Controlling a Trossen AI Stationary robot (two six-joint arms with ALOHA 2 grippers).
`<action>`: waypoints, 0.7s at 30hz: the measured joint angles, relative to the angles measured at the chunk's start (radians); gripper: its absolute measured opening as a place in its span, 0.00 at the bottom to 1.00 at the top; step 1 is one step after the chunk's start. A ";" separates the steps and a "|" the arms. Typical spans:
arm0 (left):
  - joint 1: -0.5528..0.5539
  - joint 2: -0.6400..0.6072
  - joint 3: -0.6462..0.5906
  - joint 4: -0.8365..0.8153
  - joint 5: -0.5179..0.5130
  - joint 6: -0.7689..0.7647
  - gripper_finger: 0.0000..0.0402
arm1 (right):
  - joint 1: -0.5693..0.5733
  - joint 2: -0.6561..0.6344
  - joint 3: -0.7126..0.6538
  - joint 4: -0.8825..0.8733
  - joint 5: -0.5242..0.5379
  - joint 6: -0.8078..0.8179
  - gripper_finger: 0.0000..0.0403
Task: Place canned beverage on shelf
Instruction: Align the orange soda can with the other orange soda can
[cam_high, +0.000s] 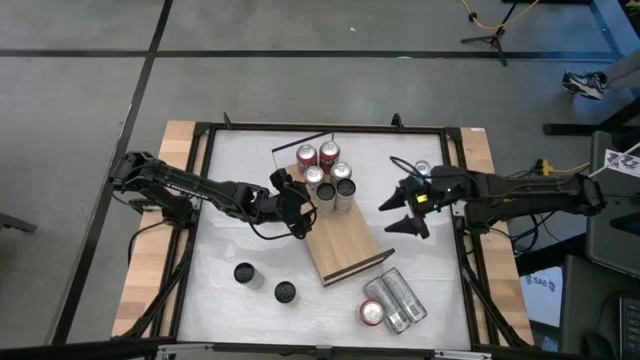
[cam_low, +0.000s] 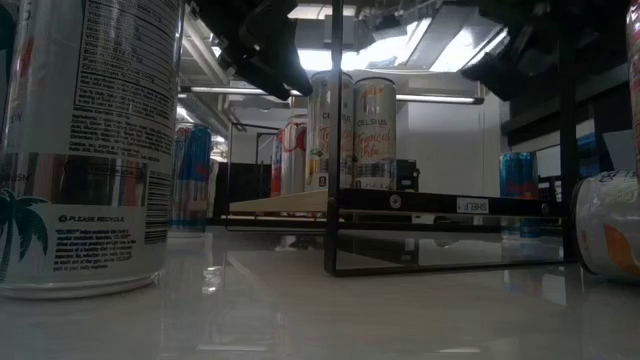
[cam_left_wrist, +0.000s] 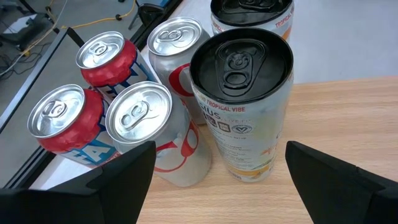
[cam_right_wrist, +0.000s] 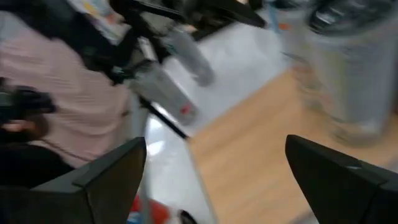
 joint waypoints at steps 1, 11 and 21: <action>0.000 0.000 0.000 0.000 0.000 0.000 0.88 | 0.000 0.000 0.000 0.024 -0.023 0.013 0.95; 0.000 0.000 0.000 0.000 0.000 0.000 0.88 | 0.001 0.003 0.000 0.200 -0.102 0.088 0.95; 0.000 0.000 0.000 0.000 0.000 0.000 0.88 | 0.091 0.012 0.000 0.298 -0.088 0.154 0.95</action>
